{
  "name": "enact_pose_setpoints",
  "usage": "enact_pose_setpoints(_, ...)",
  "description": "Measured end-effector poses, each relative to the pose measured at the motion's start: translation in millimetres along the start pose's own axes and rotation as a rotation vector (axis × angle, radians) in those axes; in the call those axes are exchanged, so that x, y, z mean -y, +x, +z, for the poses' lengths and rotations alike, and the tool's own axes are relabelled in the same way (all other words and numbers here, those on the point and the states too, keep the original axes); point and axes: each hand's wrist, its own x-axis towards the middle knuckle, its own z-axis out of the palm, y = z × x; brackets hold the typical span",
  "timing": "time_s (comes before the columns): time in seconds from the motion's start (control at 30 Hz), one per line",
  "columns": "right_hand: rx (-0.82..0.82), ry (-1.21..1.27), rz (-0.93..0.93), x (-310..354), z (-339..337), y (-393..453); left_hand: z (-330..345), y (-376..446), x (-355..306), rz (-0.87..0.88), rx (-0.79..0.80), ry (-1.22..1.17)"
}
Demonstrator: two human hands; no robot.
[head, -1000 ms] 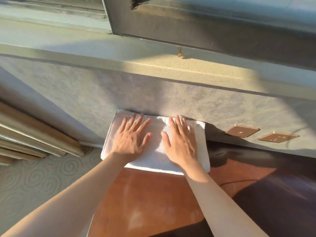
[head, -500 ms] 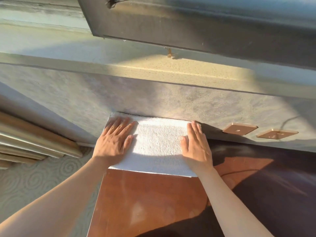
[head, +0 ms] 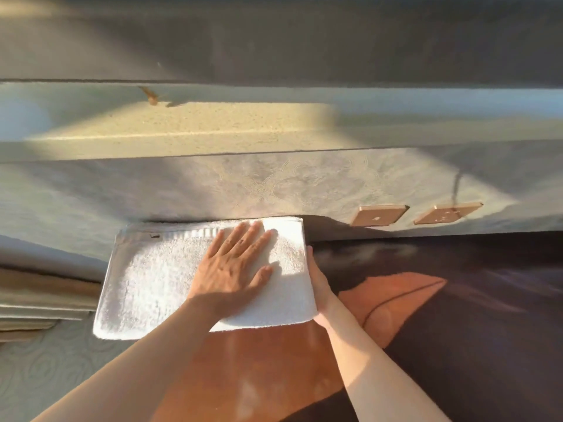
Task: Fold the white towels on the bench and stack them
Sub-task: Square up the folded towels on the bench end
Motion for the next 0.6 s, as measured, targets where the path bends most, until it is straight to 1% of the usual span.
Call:
enact_pose_setpoints(0.13, -0.07, -0.172, -0.038, -8, -4, 11, 3, 4, -1, -0.023, 0.012, 0.031)
enact_pose_setpoints(0.3, -0.137, -0.257, -0.079, -16, -15, 17, 3, 4, -4, -0.033, -0.015, 0.029)
enact_pose_setpoints(0.37, -0.107, -0.062, 0.012, -15, -17, 18, 5, 3, -5, -0.037, -0.025, 0.042)
enact_pose_setpoints(0.43, -0.054, 0.066, 0.06, -8, -18, 19, 8, 3, -7, -0.043, -0.028, 0.054)
enact_pose_setpoints(0.53, 0.13, 0.106, 0.007, 15, -7, 7, 10, 5, -7, -0.045, -0.023, 0.07)
enact_pose_setpoints(0.57, 0.149, 0.081, -0.028, 25, 2, -2, 10, 4, -7, -0.051, -0.016, 0.079)
enact_pose_setpoints(0.6, 0.125, -0.004, -0.109, 34, 10, -9, 10, 2, -8, -0.058, -0.005, 0.089)
